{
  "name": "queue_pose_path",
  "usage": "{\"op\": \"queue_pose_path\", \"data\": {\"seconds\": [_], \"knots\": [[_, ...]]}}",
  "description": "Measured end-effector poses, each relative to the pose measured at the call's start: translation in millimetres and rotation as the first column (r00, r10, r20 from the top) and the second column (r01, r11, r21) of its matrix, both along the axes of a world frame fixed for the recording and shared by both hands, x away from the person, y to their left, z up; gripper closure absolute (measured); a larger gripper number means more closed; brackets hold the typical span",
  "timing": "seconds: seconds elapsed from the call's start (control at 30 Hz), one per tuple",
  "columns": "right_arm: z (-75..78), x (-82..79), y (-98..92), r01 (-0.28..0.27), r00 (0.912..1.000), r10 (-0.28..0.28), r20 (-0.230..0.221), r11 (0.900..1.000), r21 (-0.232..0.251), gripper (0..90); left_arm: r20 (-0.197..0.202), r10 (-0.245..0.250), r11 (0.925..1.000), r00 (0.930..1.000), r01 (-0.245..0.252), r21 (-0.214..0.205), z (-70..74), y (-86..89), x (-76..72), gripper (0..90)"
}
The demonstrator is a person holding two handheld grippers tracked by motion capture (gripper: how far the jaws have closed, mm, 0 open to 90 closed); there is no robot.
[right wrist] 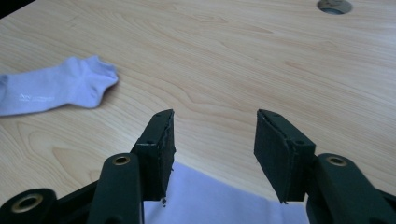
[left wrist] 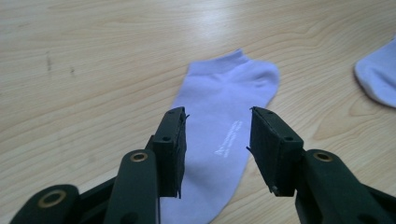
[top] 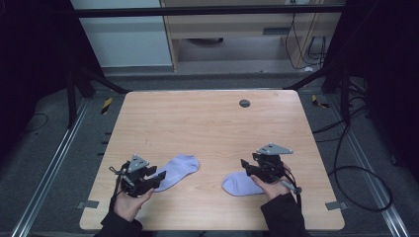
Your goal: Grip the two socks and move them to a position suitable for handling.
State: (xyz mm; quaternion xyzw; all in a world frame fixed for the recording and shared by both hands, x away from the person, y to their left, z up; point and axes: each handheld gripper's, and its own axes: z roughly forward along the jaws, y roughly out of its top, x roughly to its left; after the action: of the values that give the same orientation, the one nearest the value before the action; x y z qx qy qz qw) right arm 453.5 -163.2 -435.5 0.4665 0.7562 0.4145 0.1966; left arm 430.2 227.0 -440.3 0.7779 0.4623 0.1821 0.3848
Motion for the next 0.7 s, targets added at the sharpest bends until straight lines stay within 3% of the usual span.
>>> {"op": "queue_pose_path", "data": {"seconds": [0.27,0.7], "knots": [[-4.8,-16.8,-32.4,0.027,0.9996,-0.027,0.0,0.9996,-0.009,49.0,0.011,-0.064,0.9979,0.9979,0.064,0.005,7.8,-35.4,4.6,56.3],[-24.9,-27.5,-59.1,0.063,0.9958,-0.067,-0.063,0.9967,-0.051,49.2,0.005,-0.152,0.9876,0.9883,0.152,0.04,4.3,-91.8,8.7,56.8]]}}
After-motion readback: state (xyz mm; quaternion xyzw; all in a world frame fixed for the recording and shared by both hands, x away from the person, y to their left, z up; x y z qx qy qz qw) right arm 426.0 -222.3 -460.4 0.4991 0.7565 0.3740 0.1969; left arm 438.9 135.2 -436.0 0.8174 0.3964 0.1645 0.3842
